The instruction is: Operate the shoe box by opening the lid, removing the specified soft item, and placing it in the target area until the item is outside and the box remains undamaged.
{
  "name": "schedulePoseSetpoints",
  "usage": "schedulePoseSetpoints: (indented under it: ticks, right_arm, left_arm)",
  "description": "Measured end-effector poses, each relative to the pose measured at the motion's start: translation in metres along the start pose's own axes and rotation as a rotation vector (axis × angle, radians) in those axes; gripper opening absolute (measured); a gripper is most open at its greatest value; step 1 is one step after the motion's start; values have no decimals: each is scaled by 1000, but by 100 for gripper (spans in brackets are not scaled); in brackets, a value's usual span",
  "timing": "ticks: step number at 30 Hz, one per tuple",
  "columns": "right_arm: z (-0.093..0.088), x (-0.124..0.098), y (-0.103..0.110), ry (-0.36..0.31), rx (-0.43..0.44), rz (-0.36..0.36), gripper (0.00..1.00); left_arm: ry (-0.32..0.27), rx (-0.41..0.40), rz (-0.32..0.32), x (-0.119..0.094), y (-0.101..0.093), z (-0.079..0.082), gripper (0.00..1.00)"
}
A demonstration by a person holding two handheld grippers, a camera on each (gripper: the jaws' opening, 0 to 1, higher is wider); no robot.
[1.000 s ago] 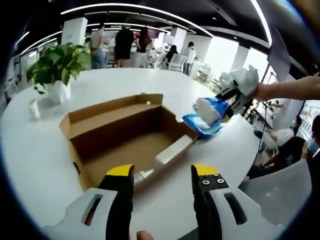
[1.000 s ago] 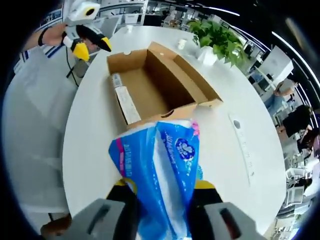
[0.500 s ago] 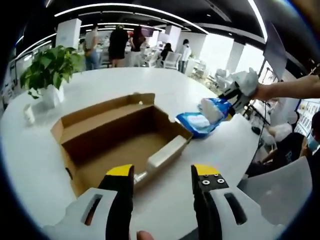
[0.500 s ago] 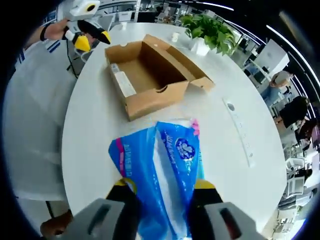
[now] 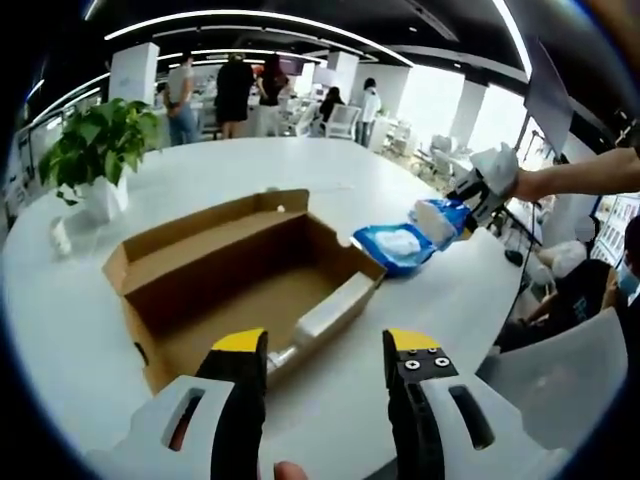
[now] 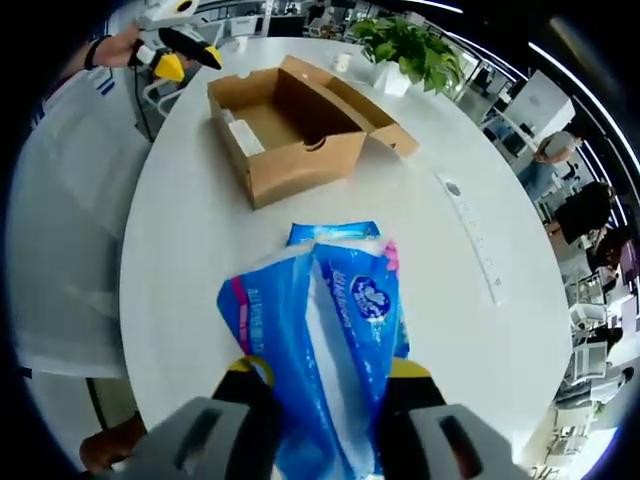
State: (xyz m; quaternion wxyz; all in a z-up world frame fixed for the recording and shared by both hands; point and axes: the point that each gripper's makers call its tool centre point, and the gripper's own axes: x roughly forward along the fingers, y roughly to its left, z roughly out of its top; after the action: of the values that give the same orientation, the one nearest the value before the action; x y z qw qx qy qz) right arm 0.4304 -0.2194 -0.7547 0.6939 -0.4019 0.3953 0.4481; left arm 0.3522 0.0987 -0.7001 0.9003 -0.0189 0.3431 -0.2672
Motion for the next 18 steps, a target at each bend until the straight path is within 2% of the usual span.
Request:
schedulePoseSetpoints:
  ticks: [18]
  right_arm:
    - [-49,-8,-13,37,39,-12,34]
  left_arm:
    - [14,22,-20,9,-16,4,47]
